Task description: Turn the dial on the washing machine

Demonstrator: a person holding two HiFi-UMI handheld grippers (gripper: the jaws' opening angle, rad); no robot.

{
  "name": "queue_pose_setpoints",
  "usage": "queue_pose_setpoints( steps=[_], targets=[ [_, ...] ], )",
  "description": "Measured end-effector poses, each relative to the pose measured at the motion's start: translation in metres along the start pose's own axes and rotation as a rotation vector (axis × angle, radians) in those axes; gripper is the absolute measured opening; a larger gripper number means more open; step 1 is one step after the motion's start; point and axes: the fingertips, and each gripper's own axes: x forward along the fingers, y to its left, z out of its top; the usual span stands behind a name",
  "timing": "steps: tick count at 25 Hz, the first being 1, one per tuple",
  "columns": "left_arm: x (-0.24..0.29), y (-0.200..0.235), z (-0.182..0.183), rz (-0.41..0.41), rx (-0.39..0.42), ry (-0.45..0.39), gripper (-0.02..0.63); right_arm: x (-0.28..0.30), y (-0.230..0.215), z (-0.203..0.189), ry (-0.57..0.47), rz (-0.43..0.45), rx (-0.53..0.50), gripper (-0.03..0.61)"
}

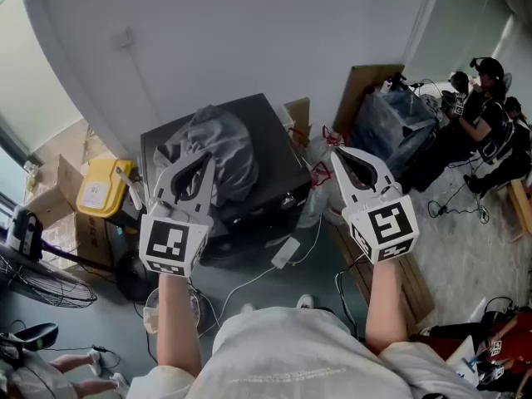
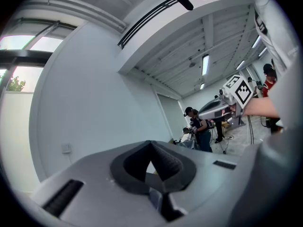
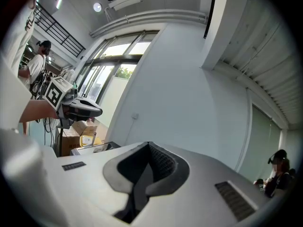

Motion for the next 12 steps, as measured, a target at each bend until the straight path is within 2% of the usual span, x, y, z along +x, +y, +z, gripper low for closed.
queue_pose_setpoints(
  steps=[12],
  targets=[
    [0.009,-0.007,-0.015,-0.024,0.007,0.036,0.012,0.013,-0.004,-0.015,0.025,0.013,0.02,0.015]
  ],
)
